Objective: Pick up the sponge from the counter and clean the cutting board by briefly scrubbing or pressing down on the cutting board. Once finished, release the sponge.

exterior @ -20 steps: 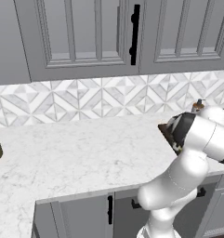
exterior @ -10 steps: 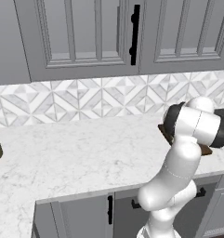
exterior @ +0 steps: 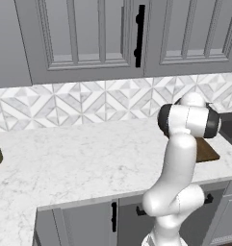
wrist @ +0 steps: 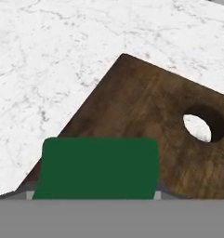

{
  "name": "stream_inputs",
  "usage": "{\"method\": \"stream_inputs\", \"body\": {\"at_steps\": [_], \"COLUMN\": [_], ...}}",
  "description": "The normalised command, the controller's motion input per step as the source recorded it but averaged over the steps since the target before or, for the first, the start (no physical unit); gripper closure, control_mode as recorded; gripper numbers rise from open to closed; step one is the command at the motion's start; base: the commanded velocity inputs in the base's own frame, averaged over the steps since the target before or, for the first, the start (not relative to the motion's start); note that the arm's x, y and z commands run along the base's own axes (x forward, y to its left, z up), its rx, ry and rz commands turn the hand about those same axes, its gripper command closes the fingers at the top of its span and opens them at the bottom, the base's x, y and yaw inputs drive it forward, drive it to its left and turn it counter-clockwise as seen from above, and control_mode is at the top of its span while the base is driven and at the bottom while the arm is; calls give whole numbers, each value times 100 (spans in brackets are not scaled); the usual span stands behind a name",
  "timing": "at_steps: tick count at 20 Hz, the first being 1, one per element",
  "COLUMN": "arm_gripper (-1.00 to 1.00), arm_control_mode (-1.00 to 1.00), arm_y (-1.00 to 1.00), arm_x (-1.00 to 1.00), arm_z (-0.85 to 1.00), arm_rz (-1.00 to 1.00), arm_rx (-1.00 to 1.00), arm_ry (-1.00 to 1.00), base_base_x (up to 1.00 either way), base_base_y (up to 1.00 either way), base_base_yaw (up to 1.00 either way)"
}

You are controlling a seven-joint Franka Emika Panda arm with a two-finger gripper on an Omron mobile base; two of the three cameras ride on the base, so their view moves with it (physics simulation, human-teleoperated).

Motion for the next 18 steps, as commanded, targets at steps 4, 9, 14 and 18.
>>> {"method": "stream_inputs", "body": {"at_steps": [4, 9, 14, 18], "arm_gripper": [100, 100, 100, 100], "arm_control_mode": [-100, -100, -100, -100], "arm_y": [0, 0, -11, -55], "arm_x": [58, 47, 26, 0], "arm_z": [0, 0, -3, -24], "arm_rz": [0, 0, 0, 0], "arm_rx": [1, 0, 0, -4], "arm_ry": [0, -1, -2, 0], "base_base_x": [0, 0, 0, 0], "base_base_y": [0, 0, 0, 0], "base_base_yaw": [0, 0, 0, 0]}}
